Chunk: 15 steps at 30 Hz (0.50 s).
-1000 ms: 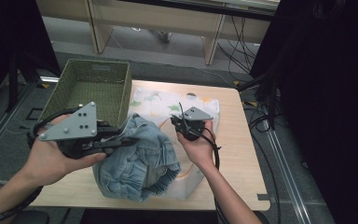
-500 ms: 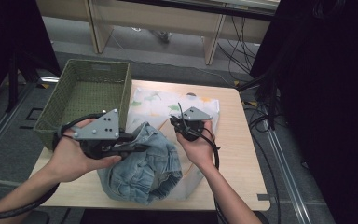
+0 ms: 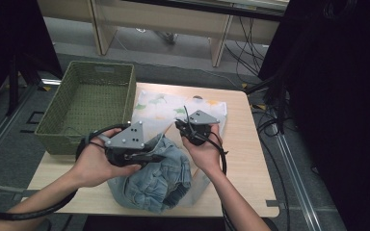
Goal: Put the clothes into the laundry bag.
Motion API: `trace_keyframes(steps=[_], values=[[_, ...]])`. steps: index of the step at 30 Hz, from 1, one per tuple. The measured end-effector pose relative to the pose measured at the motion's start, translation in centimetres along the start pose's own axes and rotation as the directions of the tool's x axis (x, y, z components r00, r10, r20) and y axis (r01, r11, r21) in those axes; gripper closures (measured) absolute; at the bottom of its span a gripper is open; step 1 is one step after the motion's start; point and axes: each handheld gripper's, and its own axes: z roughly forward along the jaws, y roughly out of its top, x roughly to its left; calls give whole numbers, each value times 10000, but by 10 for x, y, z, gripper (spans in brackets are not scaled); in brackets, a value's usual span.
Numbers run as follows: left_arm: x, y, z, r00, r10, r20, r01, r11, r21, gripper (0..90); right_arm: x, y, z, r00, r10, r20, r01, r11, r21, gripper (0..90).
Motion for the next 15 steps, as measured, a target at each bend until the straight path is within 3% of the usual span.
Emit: trace_keyframes(steps=[6, 15], values=[[10, -9, 16, 9994, -321, -154, 325, 9990, 305, 804, 0, 0, -1, 10000, 70, -12, -70, 10000, 21, 898], [31, -28, 51, 9937, -718, -861, 815, 9900, 1154, 802, 2, 0, -1, 9998, 175, -62, -174, 9998, 77, 898]])
